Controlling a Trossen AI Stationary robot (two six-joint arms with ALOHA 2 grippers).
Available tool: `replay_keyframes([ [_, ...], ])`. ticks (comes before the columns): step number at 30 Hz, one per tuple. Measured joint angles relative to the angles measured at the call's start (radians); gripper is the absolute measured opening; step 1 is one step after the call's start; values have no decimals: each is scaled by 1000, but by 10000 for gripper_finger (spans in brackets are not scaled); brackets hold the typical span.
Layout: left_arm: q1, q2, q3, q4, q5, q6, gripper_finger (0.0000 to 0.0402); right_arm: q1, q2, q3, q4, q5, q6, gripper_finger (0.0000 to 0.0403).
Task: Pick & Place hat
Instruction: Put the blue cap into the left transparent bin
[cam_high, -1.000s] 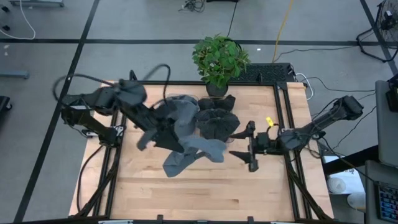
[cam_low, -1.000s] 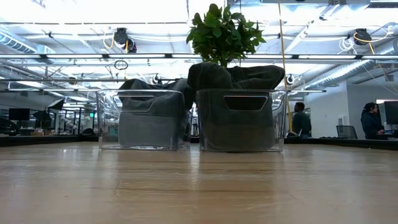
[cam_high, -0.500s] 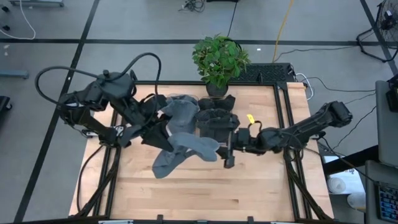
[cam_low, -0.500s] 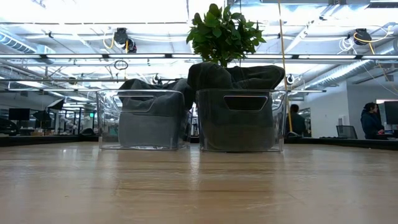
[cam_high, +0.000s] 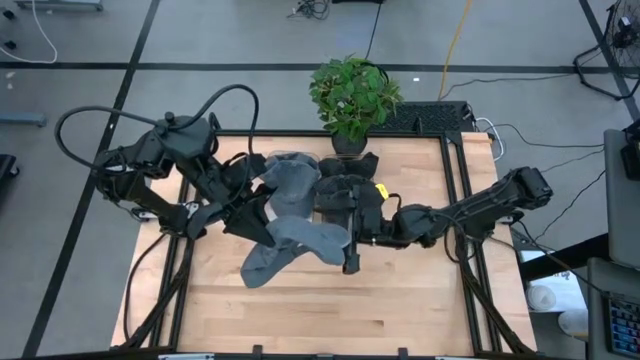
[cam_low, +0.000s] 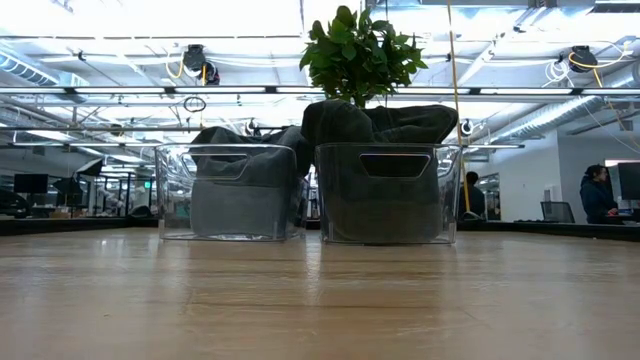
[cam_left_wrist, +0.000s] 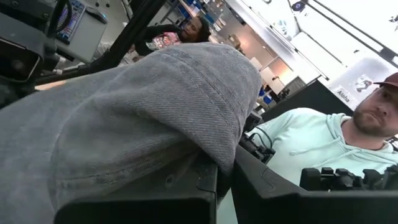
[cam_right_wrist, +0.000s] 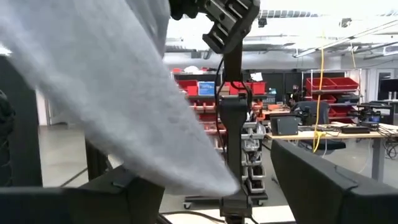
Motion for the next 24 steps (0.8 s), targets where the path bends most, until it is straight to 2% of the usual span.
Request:
replay_keyframes([
  [4, 0, 0, 0, 0, 0, 1, 15, 5, 4, 19, 8, -1, -6, 258],
  [7, 0, 0, 0, 1, 0, 6, 15, 6, 5, 24, 7, -21, -20, 226],
  [10, 0, 0, 0, 1, -9, 7, 15, 5, 6, 24, 3, -48, -22, 170],
  [16, 0, 0, -1, 1, -17, 7, 15, 5, 6, 23, 5, -57, -78, 23],
  [20, 0, 0, -1, 4, -19, 6, 15, 5, 6, 23, 41, -102, -101, 7],
  [24, 7, 0, -1, 22, -19, -6, 28, 26, -8, 23, 23, -92, -167, 4],
])
